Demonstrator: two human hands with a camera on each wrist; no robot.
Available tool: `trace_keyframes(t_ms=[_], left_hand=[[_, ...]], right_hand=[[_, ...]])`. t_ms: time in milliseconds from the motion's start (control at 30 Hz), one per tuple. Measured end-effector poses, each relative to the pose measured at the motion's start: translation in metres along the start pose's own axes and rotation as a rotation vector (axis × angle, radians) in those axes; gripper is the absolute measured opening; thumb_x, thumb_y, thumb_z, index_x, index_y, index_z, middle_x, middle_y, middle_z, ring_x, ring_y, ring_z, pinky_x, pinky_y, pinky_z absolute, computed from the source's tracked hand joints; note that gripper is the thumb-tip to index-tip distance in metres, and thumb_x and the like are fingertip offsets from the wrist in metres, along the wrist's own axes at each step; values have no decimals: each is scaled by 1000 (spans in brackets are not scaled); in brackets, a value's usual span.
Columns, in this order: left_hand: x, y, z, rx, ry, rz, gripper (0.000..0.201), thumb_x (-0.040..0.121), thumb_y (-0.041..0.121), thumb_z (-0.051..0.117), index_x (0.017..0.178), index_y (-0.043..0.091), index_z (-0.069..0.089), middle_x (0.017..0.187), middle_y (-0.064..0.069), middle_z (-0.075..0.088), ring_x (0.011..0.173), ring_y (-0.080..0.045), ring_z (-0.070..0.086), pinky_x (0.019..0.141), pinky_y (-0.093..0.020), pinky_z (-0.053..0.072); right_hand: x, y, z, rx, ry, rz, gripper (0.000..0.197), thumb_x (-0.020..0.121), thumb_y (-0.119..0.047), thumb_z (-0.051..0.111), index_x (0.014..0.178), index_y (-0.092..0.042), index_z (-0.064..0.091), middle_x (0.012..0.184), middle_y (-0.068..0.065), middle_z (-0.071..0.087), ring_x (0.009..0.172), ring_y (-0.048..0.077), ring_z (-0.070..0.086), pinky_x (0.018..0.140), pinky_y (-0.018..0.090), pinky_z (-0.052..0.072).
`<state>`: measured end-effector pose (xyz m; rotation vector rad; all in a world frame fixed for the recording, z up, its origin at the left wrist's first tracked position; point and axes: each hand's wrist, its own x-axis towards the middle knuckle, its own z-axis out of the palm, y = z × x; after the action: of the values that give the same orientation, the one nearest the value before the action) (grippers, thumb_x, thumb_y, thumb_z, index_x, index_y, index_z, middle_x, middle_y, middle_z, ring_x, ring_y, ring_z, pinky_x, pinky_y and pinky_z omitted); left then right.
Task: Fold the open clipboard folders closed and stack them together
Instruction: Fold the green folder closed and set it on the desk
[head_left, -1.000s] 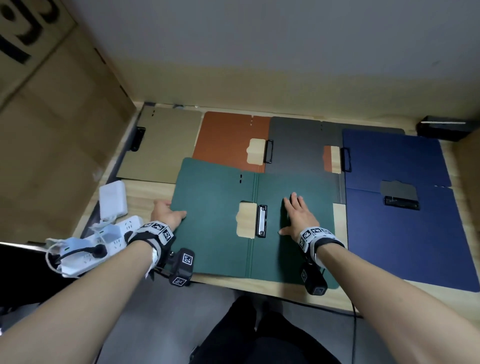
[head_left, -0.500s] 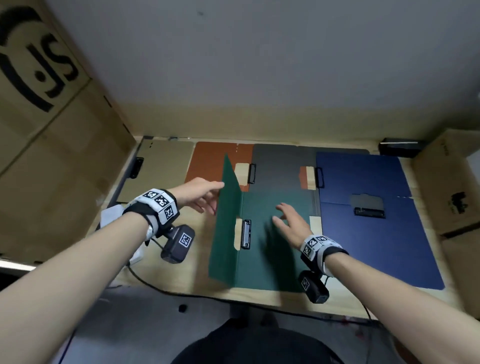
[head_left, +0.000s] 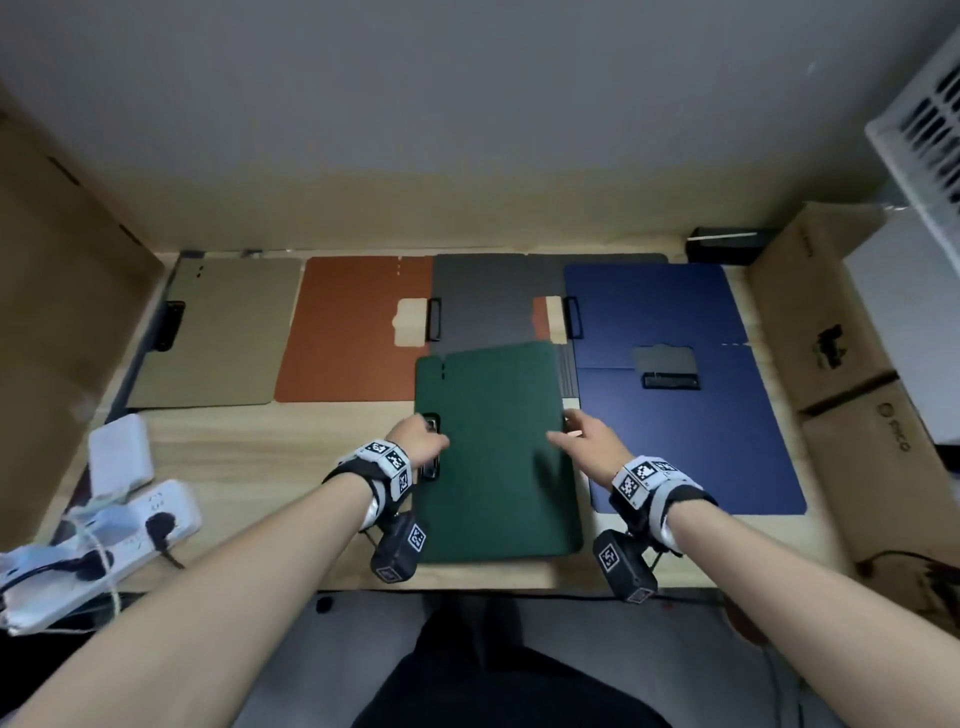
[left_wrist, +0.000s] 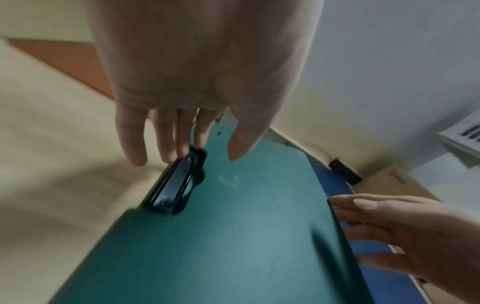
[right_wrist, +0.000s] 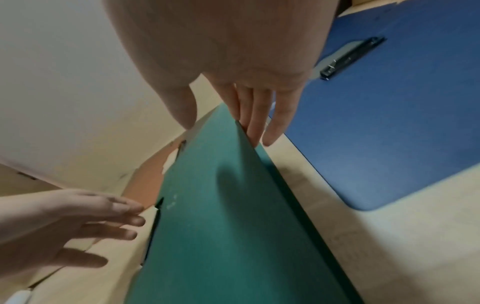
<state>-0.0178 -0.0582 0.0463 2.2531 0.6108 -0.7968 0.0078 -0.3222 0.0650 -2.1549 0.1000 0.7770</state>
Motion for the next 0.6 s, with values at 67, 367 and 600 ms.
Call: trace_keyframes(t_ms=[67,367,600], left_hand=[[6,-17,22,-8,16,-105,41,84,25,64,116,1,55,115,-13,58,106,-33,60,83,-33,47],[28,-35,28,-359,98,-225,80,78,18,79,144,0,37,145,-17,47,131,-32,48,109,-39,40],[34,-59,-6,-630,111,-177,44,82,6,76,119,6,52,124,-16,65,111,-30,64,101,-48,50]], right_hand=[[10,12,12,-94,-25,61,41,94,-21,59,130,-3,52,123,9,58,121,29,55,98,31,40],[50,21,43,-192,67,130,62,70,-35,68,124,-15,45,126,11,54,112,35,56,99,42,46],[81,13,50,83,17,187,61,56,-30,85,109,-8,64,100,4,73,85,21,70,87,39,57]])
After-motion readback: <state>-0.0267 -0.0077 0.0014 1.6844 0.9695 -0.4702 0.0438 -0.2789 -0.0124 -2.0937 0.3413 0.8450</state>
